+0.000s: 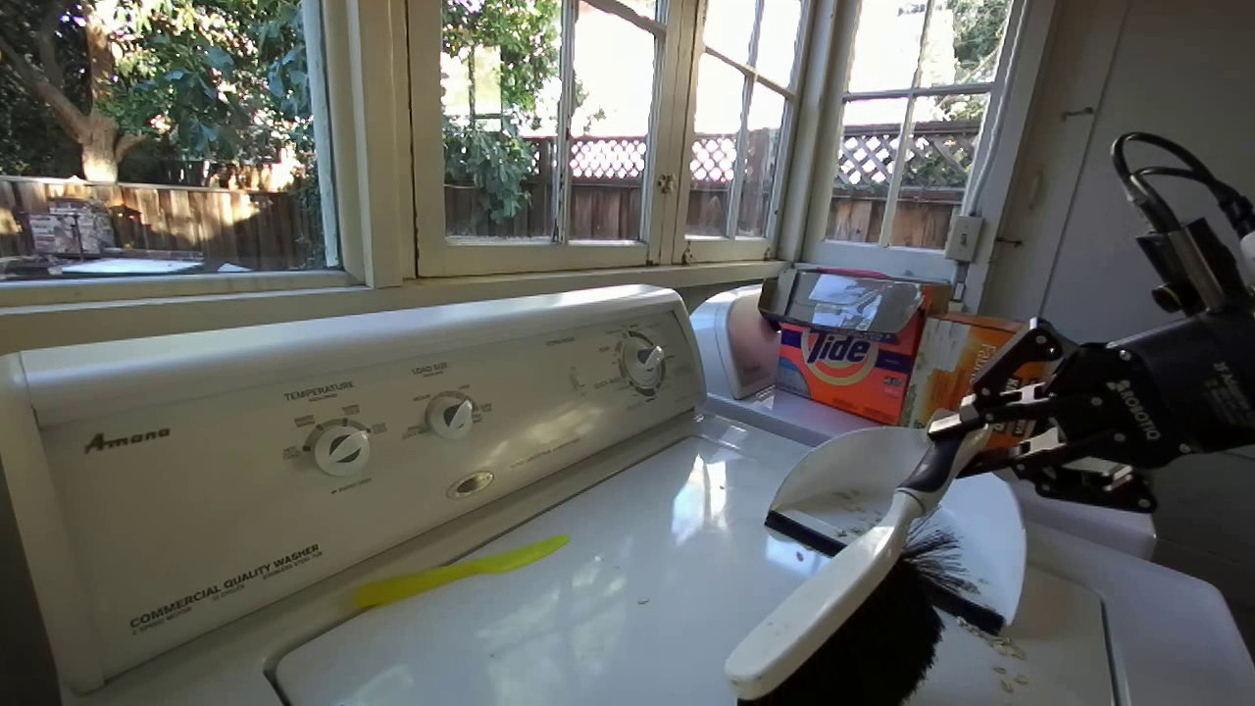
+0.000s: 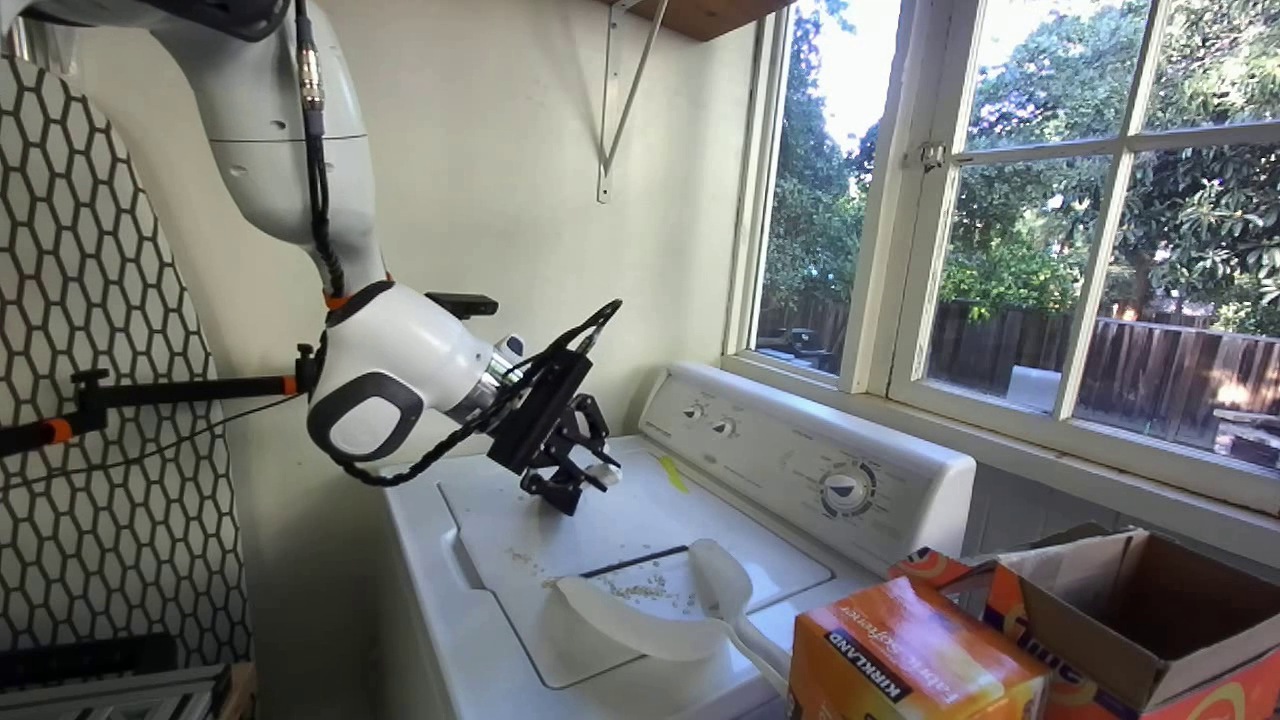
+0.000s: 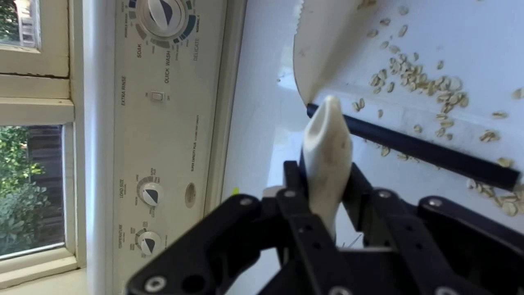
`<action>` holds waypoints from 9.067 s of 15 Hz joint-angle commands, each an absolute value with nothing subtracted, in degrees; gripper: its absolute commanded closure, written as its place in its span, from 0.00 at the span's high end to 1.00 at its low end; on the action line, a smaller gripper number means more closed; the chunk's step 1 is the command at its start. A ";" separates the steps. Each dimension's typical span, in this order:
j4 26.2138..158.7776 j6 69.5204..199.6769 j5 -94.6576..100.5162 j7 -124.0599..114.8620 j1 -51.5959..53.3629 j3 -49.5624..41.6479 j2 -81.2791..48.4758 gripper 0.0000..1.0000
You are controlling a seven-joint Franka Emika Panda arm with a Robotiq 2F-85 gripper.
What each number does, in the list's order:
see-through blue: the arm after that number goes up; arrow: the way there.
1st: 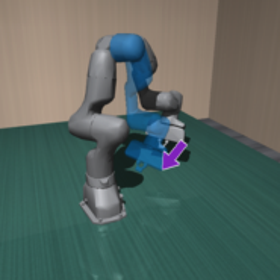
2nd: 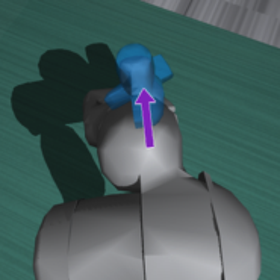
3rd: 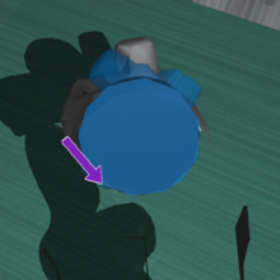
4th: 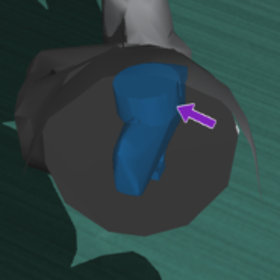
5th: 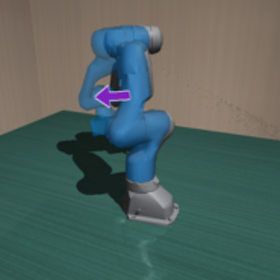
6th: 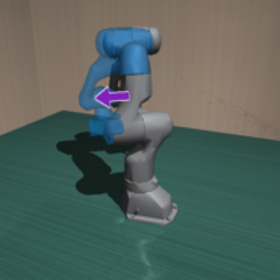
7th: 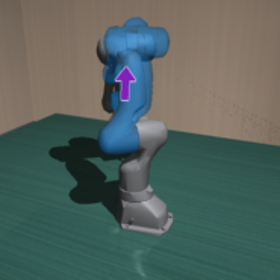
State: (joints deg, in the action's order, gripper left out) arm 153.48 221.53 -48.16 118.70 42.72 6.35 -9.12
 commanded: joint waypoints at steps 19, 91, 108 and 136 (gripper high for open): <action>158.69 213.43 -29.87 111.33 39.05 15.33 -2.94 0.07; 140.51 213.37 -96.63 141.58 37.45 19.21 -11.65 0.07; 134.12 234.68 -115.16 146.88 33.66 23.73 -13.53 0.07; 134.75 242.90 -120.58 138.14 61.91 -5.98 -11.95 0.07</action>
State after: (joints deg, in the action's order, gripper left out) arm 135.67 241.51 -122.26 139.26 57.82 -3.55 -12.93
